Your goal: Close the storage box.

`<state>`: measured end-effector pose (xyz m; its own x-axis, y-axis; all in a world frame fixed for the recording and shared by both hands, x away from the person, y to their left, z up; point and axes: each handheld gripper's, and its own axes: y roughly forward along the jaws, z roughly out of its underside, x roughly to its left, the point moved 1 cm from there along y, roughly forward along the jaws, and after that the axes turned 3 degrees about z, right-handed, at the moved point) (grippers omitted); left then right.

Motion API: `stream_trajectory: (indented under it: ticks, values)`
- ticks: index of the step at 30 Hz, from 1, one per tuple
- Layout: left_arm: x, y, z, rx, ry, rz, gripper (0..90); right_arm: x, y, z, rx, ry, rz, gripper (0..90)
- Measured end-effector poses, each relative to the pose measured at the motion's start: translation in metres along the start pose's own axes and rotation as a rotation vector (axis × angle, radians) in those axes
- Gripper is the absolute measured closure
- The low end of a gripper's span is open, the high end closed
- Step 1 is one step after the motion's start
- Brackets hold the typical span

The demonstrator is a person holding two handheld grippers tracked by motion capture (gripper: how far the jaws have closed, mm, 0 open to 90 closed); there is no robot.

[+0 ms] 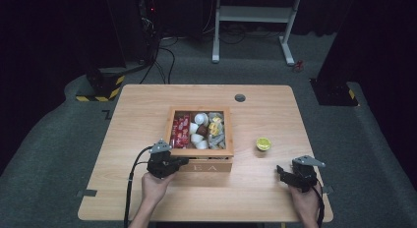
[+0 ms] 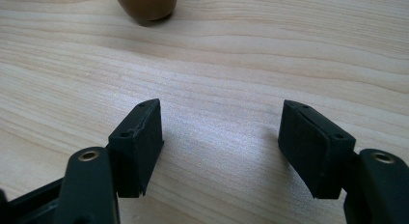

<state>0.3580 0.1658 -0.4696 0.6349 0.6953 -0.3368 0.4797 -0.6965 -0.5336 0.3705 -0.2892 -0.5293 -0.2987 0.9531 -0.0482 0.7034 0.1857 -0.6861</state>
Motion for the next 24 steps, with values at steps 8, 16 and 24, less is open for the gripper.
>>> stream_trajectory:
  ticks: [8,16,24]
  values:
    - [-0.001,0.002,0.008,0.006,0.002,0.011,90.0,0.000,0.000,0.000,-0.001,-0.002,0.000,32.3]
    - [-0.002,0.003,0.012,0.013,0.012,0.011,90.0,0.000,0.000,0.000,0.000,0.000,0.000,32.3]
    - [-0.004,0.006,0.017,0.019,0.023,0.006,90.0,0.000,0.000,0.000,0.000,-0.001,0.000,32.3]
